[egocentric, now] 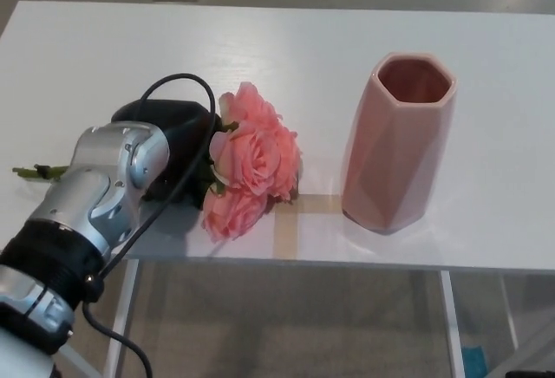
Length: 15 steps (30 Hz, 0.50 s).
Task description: Use the left hand to pick up the rose and then lift and insert it into the pink vase.
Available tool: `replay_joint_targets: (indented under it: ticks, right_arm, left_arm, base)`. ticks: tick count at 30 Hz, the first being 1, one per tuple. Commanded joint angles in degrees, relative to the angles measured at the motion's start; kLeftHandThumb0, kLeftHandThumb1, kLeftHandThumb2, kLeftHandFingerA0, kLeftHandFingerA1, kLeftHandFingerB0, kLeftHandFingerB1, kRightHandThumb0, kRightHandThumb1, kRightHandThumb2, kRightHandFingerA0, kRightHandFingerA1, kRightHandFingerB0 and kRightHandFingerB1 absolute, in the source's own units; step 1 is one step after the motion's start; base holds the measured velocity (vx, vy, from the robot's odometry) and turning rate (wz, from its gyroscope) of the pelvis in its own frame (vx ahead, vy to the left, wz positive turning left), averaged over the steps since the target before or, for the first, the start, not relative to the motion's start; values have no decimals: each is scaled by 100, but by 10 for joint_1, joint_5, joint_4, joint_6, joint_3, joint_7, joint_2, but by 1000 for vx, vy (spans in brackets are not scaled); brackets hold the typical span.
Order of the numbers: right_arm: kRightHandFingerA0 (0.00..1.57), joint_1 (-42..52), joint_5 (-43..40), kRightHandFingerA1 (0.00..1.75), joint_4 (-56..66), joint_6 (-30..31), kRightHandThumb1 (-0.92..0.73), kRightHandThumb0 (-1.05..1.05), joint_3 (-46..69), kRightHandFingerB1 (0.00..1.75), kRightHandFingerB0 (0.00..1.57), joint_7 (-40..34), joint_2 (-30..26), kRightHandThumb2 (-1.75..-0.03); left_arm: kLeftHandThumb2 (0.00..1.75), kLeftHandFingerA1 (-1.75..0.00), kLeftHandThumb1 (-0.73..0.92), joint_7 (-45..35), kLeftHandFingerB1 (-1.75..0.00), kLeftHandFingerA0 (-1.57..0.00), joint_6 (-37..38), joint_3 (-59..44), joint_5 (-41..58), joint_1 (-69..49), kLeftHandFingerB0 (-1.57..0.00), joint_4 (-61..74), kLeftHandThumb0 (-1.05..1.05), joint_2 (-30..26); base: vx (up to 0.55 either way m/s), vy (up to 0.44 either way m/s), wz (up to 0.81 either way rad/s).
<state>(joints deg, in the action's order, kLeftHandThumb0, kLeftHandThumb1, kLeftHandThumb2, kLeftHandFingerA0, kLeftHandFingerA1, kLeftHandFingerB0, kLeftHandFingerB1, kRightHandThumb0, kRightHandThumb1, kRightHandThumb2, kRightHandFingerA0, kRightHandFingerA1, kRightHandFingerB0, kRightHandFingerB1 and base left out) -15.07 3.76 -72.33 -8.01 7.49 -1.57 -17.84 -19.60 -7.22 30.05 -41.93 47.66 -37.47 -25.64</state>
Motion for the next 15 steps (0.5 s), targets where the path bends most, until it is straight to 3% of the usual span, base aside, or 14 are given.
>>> replay_joint_targets:
  ticks: [1, 5, 10, 11, 15]
  right_arm:
    - [71, 4, -6, 51, -4, -1, -52, -24, 4, 46, 61, 8, -2, -55]
    - [72, 5, -6, 51, -3, -1, -53, -23, 6, 46, 61, 10, -2, -55]
    - [72, 5, -6, 51, -3, 1, -53, -23, 6, 46, 61, 10, -2, -55]
    - [71, 5, -6, 51, -3, 3, -53, -24, 6, 46, 61, 11, -2, -55]
    - [71, 4, -3, 51, -4, 5, -53, -23, 3, 46, 61, 7, -4, -55]
  left_arm:
    - [60, -129, 66, 31, -42, -71, 22, -3, -2, -14, -58, -9, -18, -3]
    - [58, -137, 63, 73, -45, -67, 48, -24, 2, -18, -69, 17, -19, -21]
    - [63, -137, 58, 92, -48, -71, 62, -43, 3, -19, -68, 37, -24, -30]
    - [62, -143, 67, 114, -68, -66, 83, -67, 17, -7, -83, 52, -21, -37]
    - [63, -150, 71, 148, -74, -69, 121, -118, 38, 16, -83, 80, -20, -42]
  base:
    - [0, 0, 0]
    - [0, 0, 0]
    - [0, 0, 0]
    - [0, 0, 0]
    - [0, 0, 0]
